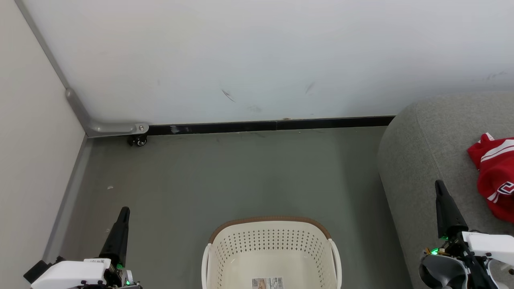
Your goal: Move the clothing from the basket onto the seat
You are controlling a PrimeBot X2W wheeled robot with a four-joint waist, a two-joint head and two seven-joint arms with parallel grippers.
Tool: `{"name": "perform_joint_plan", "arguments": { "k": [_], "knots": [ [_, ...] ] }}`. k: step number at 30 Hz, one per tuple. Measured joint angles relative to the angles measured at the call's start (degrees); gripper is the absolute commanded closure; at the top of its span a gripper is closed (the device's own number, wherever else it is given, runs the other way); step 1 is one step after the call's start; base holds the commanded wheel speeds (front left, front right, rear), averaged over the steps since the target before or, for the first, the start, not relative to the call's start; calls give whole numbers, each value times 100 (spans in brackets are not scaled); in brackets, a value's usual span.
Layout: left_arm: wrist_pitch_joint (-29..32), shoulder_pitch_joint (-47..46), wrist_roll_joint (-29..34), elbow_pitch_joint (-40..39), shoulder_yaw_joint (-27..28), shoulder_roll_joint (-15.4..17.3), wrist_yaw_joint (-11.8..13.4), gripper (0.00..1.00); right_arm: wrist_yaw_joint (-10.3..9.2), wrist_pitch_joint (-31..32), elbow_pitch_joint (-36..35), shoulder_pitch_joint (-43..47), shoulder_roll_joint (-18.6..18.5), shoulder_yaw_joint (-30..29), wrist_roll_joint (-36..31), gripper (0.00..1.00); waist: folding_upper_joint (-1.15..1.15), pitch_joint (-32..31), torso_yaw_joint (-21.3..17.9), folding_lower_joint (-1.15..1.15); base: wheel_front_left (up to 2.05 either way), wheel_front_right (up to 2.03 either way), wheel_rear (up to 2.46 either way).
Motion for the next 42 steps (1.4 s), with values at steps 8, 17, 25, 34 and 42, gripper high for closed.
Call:
{"name": "perform_joint_plan", "arguments": {
  "k": [8,17,25,34,42],
  "knots": [
    [0,-4,0,4,1,-1,0,100,0,0,0,0,2,-7,-1,100,0,0,0,0,0,0,0],
    [0,-19,0,12,2,-2,0,100,0,1,1,0,8,-13,-2,100,0,0,0,0,0,0,0],
    [0,-20,0,15,8,-5,0,100,0,2,1,0,12,-21,-10,100,0,0,0,0,0,0,0],
    [0,-21,0,14,11,-5,0,100,0,8,1,0,14,-27,-10,100,0,0,0,0,0,0,0],
    [0,-21,0,13,12,-7,0,100,0,8,1,0,18,-32,-37,100,0,0,0,0,0,0,0]
  ]
}}
